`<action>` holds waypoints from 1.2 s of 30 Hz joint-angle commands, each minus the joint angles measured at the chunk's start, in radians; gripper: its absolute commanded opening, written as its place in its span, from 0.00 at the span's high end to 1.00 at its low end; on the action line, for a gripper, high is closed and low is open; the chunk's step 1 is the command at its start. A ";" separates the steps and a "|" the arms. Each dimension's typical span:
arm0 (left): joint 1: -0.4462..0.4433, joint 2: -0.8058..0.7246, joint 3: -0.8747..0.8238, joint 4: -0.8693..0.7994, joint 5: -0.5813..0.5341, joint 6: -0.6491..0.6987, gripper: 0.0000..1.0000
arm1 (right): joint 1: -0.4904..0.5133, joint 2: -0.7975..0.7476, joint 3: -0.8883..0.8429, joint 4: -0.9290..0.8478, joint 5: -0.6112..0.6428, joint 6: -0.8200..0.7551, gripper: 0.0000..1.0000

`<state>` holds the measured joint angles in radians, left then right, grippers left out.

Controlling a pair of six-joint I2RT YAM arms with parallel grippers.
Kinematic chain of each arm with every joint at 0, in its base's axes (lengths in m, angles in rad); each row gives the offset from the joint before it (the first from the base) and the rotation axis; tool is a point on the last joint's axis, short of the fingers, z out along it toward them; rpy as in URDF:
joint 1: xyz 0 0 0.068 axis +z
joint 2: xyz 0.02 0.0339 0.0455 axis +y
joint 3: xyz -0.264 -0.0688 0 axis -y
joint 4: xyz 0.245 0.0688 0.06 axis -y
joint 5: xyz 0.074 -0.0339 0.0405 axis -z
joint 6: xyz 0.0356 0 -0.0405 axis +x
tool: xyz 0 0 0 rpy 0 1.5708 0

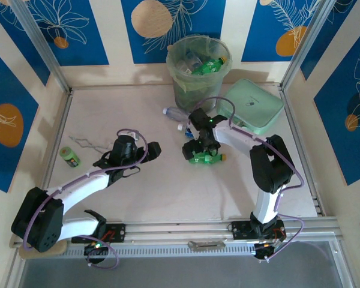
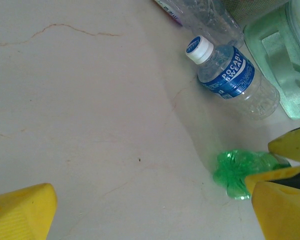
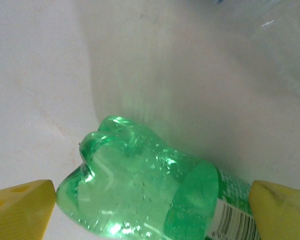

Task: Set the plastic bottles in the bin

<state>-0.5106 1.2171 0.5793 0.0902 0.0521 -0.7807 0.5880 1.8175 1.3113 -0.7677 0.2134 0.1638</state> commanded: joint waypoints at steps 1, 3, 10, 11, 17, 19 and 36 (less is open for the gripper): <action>0.012 0.002 0.001 0.024 0.012 -0.002 0.00 | 0.029 -0.012 -0.033 -0.073 0.048 0.029 0.01; 0.012 0.001 -0.003 0.025 0.012 -0.002 0.00 | 0.041 -0.011 -0.039 -0.084 0.057 0.051 0.01; 0.012 -0.009 -0.010 0.031 0.016 -0.006 0.00 | 0.091 -0.009 -0.047 -0.107 0.085 0.061 0.01; 0.012 -0.013 -0.015 0.031 0.013 -0.006 0.00 | 0.093 -0.007 -0.048 -0.111 0.096 0.067 0.01; 0.012 -0.023 -0.030 0.035 0.009 -0.014 0.00 | 0.098 -0.020 -0.060 -0.126 0.107 0.056 0.01; 0.012 -0.026 -0.032 0.034 0.009 -0.013 0.00 | 0.101 -0.021 -0.064 -0.137 0.118 0.050 0.01; 0.012 -0.039 -0.036 0.028 0.002 -0.017 0.00 | 0.075 0.038 -0.088 -0.104 0.157 0.049 0.06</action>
<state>-0.5106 1.2007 0.5541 0.1150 0.0521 -0.7883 0.6735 1.8420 1.2293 -0.8703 0.3676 0.2115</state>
